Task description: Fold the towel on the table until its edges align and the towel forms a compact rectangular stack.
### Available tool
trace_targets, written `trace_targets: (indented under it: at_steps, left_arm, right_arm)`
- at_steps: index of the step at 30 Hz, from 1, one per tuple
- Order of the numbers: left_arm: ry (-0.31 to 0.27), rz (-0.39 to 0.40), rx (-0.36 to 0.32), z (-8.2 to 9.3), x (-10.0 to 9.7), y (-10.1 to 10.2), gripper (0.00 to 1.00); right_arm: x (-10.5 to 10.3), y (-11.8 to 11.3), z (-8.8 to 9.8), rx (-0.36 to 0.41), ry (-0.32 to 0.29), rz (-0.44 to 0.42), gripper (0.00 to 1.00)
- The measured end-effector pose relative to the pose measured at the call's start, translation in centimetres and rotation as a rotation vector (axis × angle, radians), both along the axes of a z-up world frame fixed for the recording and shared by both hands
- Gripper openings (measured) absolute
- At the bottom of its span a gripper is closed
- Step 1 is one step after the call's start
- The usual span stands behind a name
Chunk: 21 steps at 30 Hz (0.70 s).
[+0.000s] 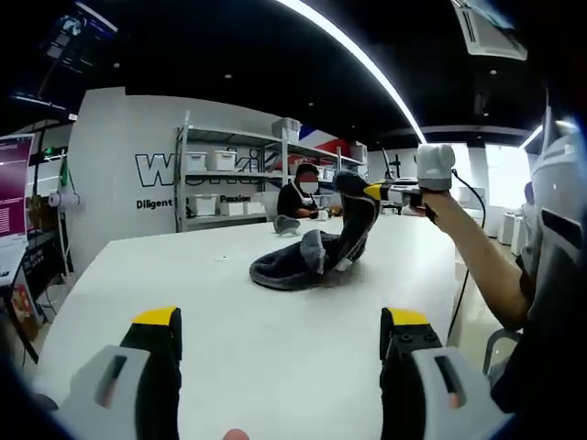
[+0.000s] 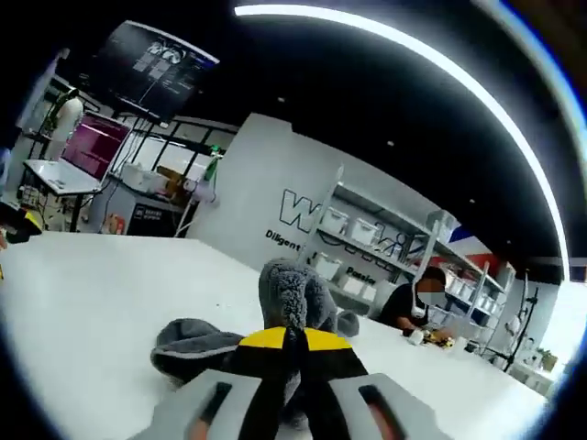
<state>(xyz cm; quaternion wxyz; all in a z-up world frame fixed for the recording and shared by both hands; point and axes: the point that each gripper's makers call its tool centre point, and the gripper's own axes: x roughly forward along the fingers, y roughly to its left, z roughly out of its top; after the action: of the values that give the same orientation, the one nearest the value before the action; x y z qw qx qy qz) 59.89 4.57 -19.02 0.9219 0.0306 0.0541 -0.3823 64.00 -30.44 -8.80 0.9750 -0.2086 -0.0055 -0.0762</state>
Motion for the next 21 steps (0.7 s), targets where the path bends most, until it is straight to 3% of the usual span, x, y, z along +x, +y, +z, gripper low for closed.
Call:
trace_targets:
  at_steps: [6,12,15,21]
  left_arm:
    - [0.001,-0.005,0.003,0.0,0.0,-0.3,0.94]
    - [0.005,-0.012,0.007,-0.2,0.0,-0.6,0.94]
    - [0.006,-0.014,0.008,-0.3,0.0,-0.6,0.94]
    - [0.007,-0.022,0.010,-0.3,0.0,-0.9,0.94]
  right_arm:
    - [-1.9,-4.4,-0.7,0.062,-0.029,-0.123,0.05]
    - [-3.8,-9.0,-4.0,0.151,0.017,-0.264,0.05]
    - [-4.2,-9.9,-5.2,0.176,0.032,-0.291,0.05]
    - [-5.9,-11.3,-11.5,0.188,0.207,-0.357,0.05]
